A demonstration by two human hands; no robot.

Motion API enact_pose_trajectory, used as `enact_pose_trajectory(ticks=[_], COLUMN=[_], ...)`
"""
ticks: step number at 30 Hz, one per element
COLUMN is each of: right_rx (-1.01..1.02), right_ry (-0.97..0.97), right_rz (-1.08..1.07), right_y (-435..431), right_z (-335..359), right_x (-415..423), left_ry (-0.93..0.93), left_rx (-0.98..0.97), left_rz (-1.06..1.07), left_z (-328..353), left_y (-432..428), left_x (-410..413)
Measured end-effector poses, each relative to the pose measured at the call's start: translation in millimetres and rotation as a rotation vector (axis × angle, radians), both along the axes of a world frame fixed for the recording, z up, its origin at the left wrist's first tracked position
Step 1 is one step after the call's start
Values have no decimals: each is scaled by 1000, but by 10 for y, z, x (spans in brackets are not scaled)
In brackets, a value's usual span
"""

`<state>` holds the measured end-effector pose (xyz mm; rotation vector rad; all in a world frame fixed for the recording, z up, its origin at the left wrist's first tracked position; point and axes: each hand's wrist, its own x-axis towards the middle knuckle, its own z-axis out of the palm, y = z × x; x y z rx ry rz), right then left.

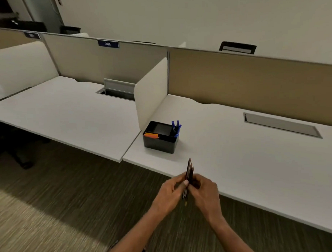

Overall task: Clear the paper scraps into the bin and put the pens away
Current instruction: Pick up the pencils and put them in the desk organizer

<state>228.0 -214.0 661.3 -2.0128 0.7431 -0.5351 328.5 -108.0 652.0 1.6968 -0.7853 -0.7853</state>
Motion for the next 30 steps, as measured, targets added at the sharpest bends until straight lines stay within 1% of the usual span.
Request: enact_pose_trajectory(ticks=[6, 9, 12, 14, 17, 22, 26, 30], right_rx=[-21, -38, -42, -34, 49, 65, 68, -34], right_ry=[-52, -56, -86, -97, -92, -68, -35, 16], right_rz=[-2, -8, -18, -33, -87, -83, -17, 61], right_y=[-400, -606, -795, -873, -953, -1034, -1095, -1291], right_z=[306, 398, 482, 508, 488, 388, 287, 332], right_x=[656, 1004, 1375, 1624, 1968, 2507, 2863, 3078], left_ry=[-90, -105, -174, -239, -342, -459, -551, -585], left_rx=[-109, -138, -144, -105, -38, -87, -59, -43], left_rz=[183, 171, 129, 71, -31, 48, 110, 121], left_z=[286, 363, 417, 433, 367, 157, 17, -22], left_y=[-397, -583, -740, -810, -903, -1043, -1096, -1203], left_x=[472, 786, 1146, 1385, 1736, 2297, 2693, 2977])
